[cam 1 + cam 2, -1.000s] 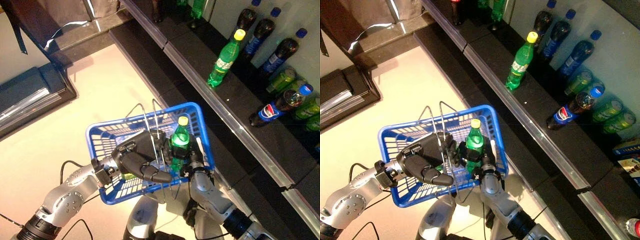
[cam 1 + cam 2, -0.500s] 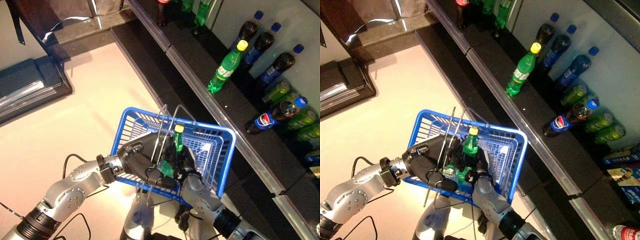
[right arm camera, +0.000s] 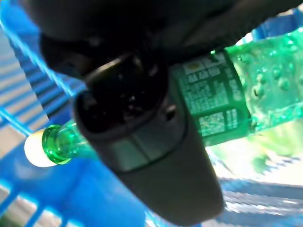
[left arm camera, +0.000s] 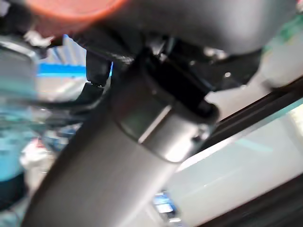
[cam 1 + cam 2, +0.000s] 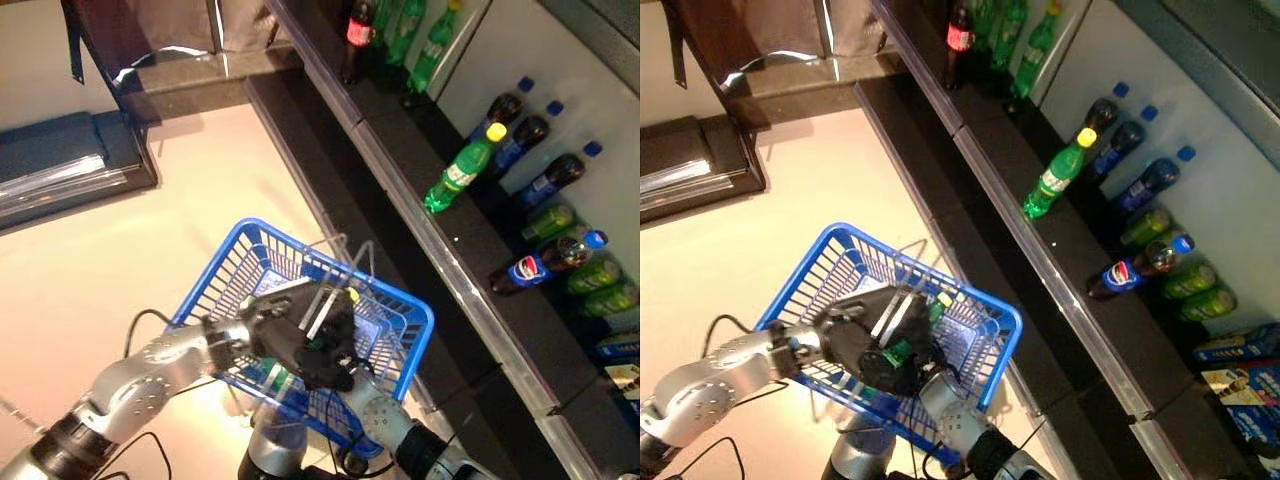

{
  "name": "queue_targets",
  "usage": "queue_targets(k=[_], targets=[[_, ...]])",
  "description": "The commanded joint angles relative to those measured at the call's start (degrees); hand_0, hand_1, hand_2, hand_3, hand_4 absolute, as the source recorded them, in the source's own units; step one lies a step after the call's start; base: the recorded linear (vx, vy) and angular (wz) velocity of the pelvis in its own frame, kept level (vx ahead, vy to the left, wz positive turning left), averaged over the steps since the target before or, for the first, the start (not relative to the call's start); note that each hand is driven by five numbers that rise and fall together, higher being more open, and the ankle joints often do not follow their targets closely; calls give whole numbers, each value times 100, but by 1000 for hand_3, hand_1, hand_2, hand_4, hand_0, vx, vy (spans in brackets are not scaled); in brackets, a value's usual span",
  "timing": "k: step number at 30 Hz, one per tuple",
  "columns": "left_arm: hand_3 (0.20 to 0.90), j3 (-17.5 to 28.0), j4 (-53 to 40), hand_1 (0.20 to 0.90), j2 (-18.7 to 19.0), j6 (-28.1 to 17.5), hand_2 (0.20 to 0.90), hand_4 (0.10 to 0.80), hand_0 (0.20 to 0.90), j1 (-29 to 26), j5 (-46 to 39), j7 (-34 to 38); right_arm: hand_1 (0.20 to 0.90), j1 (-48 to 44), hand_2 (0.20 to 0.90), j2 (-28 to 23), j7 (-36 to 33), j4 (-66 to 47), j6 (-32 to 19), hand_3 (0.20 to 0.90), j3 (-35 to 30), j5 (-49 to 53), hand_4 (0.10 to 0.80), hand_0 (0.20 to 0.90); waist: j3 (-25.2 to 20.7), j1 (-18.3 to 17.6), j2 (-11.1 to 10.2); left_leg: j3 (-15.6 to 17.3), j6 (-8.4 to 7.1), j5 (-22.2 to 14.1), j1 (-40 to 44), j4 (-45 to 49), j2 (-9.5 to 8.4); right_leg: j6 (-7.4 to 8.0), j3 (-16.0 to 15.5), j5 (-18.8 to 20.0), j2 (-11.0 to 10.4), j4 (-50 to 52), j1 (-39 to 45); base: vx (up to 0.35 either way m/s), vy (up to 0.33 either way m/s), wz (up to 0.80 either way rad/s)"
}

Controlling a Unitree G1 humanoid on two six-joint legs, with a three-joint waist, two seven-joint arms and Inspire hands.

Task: Pick up the drink and place into the basket.

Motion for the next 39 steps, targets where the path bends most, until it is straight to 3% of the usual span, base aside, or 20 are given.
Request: queue_targets(k=[1, 9, 15, 23, 24, 25, 31, 39], targets=[[200, -51, -1567, 300, -2109, -1523, 300, 100, 300, -1453, -502, -131, 300, 120, 300, 721, 305, 265, 87, 200, -69, 945, 100, 300, -1546, -369, 18, 21, -2, 523, -418, 216, 87, 112, 143, 283, 57, -515, 722, 192, 72, -3], [200, -505, -961, 300, -2881, -1725, 300, 100, 300, -1683, 117, 632, 300, 644, 300, 751, 140, 635, 569, 200, -122, 1550, 100, 300, -1792, -703, 111, 167, 8, 523, -150, 122, 141, 151, 242, 272, -22, -451, 793, 119, 79, -10], [200, -619, -759, 300, -3280, -1828, 300, 100, 300, -1592, 459, 1003, 300, 1033, 300, 699, -221, 619, 621, 200, -216, 1562, 100, 300, -1937, -903, 231, 242, 33, 538, 53, 50, 159, 167, 282, 257, -87, -368, 818, 95, 84, -9], [200, -636, -736, 300, -3334, -1851, 300, 100, 300, -1562, 515, 1054, 300, 1098, 300, 677, -242, 612, 661, 200, -225, 1519, 100, 300, -1960, -934, 252, 259, 40, 536, 91, 37, 166, 167, 293, 249, -96, -353, 823, 12, 11, -3], [200, -658, -695, 300, -3417, -1886, 300, 100, 300, -1515, 606, 1112, 502, 1176, 502, 661, -272, 597, 686, 436, -240, 1458, 336, 502, -1990, -979, 278, 274, 49, 536, 121, 34, 169, 166, 301, 243, -114, -327, 819, 107, 94, -3], [200, -694, -656, 300, -3539, -1957, 300, 100, 300, -1449, 733, 1279, 900, 1353, 900, 613, -363, 503, 714, 900, -249, 1182, 800, 900, -2050, -1069, 322, 318, 64, 539, 195, 23, 177, 170, 302, 233, -153, -276, 818, 107, 94, -4], [200, -635, -563, 300, -3781, -2094, 300, 100, 300, -1232, 1234, 1641, 900, 1851, 900, 430, -685, 252, 600, 900, -489, 622, 800, 900, -2218, -1359, 373, 472, 163, 550, 381, -29, 183, 179, 341, 218, -255, -123, 788, 106, 77, -11], [200, -516, -546, 300, -3790, -2198, 300, 100, 300, -1082, 1415, 1651, 900, 2127, 900, 308, -776, -73, 527, 900, -593, 373, 800, 900, -2227, -1477, 384, 539, 215, 549, 417, -32, 190, 189, 358, 231, -296, -66, 742, 9, 11, -7]])
